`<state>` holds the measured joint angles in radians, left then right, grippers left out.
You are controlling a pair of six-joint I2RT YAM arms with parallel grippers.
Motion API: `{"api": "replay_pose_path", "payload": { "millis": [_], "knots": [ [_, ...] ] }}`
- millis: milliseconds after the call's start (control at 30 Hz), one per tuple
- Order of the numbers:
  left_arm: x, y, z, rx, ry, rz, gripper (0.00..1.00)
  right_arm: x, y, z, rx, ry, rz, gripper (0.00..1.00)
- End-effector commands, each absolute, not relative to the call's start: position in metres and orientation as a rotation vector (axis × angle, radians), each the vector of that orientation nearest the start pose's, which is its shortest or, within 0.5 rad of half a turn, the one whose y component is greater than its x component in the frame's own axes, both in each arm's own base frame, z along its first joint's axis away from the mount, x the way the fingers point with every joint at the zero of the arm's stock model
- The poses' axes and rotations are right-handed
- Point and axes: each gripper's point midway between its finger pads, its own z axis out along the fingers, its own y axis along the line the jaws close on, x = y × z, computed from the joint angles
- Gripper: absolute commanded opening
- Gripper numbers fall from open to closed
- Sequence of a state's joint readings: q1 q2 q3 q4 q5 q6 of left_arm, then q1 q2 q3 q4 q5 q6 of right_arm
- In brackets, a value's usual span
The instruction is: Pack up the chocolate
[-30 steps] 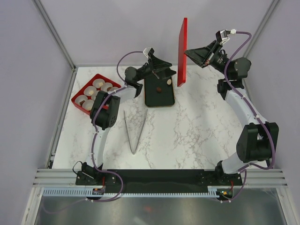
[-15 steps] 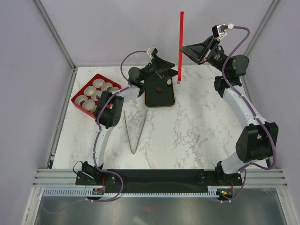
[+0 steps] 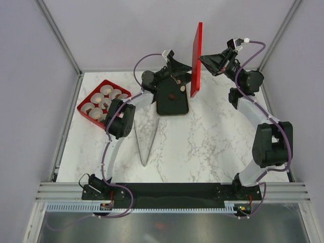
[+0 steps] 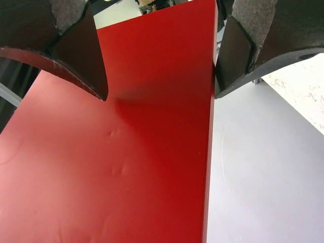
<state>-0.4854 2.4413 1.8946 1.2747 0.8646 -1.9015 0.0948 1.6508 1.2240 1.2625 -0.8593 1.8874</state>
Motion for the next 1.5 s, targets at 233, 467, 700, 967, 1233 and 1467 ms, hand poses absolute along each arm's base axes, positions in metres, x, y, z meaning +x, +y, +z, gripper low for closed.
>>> {"api": "replay_pose_path", "payload": {
  "millis": [233,467,700,967,1233,1467],
  "knots": [
    [0.387,-0.380,0.387,0.463,1.039,-2.430,0.80,0.367,0.146,0.441,-0.080,1.248,1.987,0.00],
    [0.393,-0.374,0.390,0.432,1.021,-2.447,0.74,0.413,0.119,0.365,0.154,1.555,1.812,0.00],
    [0.385,-0.375,0.391,0.469,1.067,-2.463,0.66,0.436,0.113,0.302,0.218,1.721,1.584,0.00],
    [0.382,-0.373,0.369,0.455,1.205,-2.449,0.30,0.436,0.110,0.281,0.203,1.809,1.463,0.18],
    [0.376,-0.360,0.352,0.462,1.320,-2.384,0.21,0.430,0.126,0.260,0.137,1.913,1.346,0.38],
    [0.370,-0.344,0.329,0.440,1.446,-2.341,0.26,0.424,0.134,0.247,0.142,1.937,1.342,0.09]
  ]
}}
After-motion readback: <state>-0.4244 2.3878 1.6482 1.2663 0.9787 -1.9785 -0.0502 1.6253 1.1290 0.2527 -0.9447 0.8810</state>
